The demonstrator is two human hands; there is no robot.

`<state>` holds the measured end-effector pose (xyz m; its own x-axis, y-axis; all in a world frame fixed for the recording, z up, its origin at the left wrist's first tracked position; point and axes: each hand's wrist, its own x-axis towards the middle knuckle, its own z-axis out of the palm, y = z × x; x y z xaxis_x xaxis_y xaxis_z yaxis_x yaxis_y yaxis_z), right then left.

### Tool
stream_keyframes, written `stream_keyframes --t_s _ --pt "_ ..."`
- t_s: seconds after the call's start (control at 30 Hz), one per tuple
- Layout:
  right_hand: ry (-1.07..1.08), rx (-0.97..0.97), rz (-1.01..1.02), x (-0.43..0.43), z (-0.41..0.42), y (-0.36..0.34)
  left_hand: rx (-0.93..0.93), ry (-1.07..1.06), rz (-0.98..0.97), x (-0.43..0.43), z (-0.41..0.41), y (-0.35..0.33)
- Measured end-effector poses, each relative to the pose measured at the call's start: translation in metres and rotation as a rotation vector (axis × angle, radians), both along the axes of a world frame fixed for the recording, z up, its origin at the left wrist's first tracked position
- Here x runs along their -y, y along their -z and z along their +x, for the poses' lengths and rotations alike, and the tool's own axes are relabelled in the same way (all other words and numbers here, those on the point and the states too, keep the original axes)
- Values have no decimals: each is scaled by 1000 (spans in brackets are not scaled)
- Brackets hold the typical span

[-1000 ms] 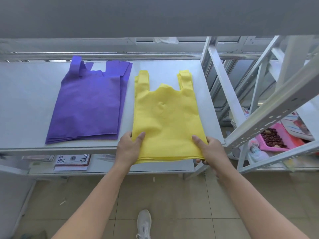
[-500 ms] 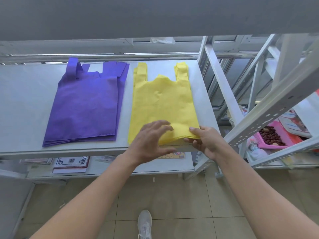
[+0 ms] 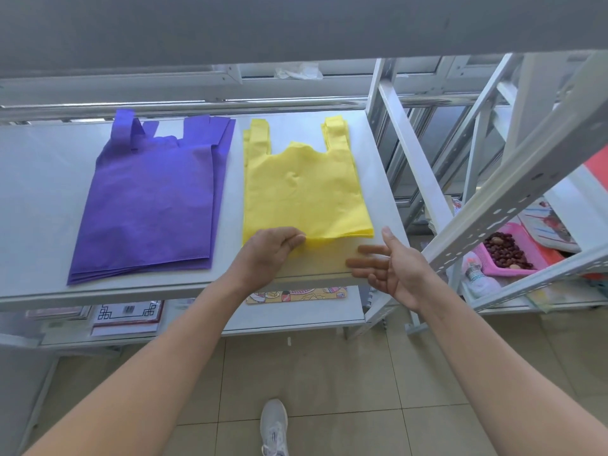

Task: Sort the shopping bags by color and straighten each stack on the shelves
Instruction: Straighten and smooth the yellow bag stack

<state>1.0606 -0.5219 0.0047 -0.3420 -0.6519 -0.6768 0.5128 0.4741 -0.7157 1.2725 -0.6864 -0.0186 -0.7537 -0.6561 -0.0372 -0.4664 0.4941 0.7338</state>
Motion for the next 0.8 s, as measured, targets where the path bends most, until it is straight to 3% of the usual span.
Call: stream_keyframes --t_s 0.23,0.37,0.47,0.57,0.67,0.8 --pt "-1 -106 -42 -5 2 3 -27 -13 79 4 0 0" --pt "-54 -524 -11 -11 1 11 -13 36 68 -3 2 7" --pt "-187 -978 -19 -21 0 18 -9 118 -96 -10 8 10" --pt "-352 -1309 -111 -28 1 25 18 116 -202 -10 29 13" --pt "-546 -1452 -173 -24 -4 27 23 60 -190 -2 58 18" --pt "-692 -1469 -209 -10 -8 24 34 45 -115 4 85 19"
